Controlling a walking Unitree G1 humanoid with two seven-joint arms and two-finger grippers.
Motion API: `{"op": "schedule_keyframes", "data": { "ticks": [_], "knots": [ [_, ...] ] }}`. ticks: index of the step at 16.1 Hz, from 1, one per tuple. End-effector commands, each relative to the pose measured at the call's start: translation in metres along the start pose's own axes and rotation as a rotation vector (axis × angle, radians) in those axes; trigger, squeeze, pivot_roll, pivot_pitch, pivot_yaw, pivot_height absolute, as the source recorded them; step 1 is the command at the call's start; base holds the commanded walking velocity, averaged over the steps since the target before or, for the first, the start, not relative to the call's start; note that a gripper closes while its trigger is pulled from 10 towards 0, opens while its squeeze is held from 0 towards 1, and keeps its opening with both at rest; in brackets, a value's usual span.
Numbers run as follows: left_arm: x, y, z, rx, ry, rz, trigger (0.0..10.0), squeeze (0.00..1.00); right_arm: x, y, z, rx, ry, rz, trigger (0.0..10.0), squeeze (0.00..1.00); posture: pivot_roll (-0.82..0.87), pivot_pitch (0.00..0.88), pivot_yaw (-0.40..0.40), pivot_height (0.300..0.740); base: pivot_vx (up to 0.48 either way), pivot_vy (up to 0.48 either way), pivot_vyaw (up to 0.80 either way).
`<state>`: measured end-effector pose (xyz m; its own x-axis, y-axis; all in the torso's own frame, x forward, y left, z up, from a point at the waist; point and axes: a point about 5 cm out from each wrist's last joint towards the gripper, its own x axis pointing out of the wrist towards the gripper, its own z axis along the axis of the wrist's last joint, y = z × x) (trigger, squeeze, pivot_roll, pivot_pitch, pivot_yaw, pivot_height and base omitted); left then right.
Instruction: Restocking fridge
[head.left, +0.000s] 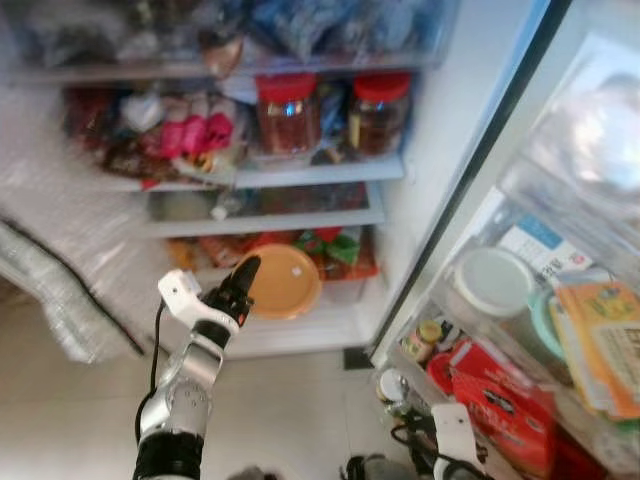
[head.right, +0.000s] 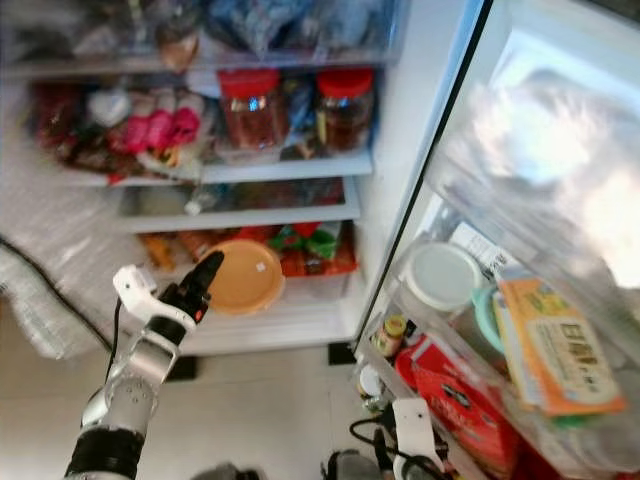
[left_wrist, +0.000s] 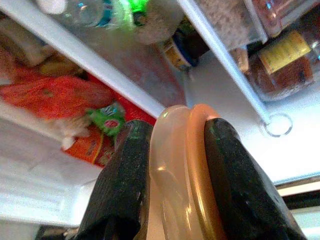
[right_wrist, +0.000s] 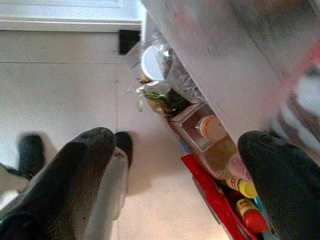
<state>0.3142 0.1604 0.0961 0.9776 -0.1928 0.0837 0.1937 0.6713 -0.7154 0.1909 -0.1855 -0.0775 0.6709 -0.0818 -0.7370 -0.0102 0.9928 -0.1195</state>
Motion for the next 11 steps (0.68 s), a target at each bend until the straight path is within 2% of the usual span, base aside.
{"op": "schedule_keyframes", "data": {
  "ticks": [1, 2, 11],
  "knots": [
    [-0.007, 0.0092, 0.0004, 0.013, 0.014, 0.031, 10.0, 0.0, -0.0009, 0.0029, -0.0031, 0.005, 0.006, 0.003, 10.0, 0.0, -0.1, 0.224, -0.008, 0.74, 0.262, 0.0, 0.0],
    [-0.007, 0.0091, 0.0004, 0.013, 0.014, 0.031, 10.0, 0.0, -0.0009, 0.0029, -0.0031, 0.005, 0.006, 0.003, 10.0, 0.0, -0.1, 0.224, -0.008, 0.74, 0.262, 0.0, 0.0],
    [-0.0098, 0.0082, -0.0015, 0.002, 0.028, 0.01, 10.0, 0.0, -0.0012, 0.0056, -0.0036, 0.003, 0.005, 0.021, 10.0, 0.0, -0.1, 0.208, -0.01, 0.74, 0.0, 0.0, 0.0]
  ]
}}
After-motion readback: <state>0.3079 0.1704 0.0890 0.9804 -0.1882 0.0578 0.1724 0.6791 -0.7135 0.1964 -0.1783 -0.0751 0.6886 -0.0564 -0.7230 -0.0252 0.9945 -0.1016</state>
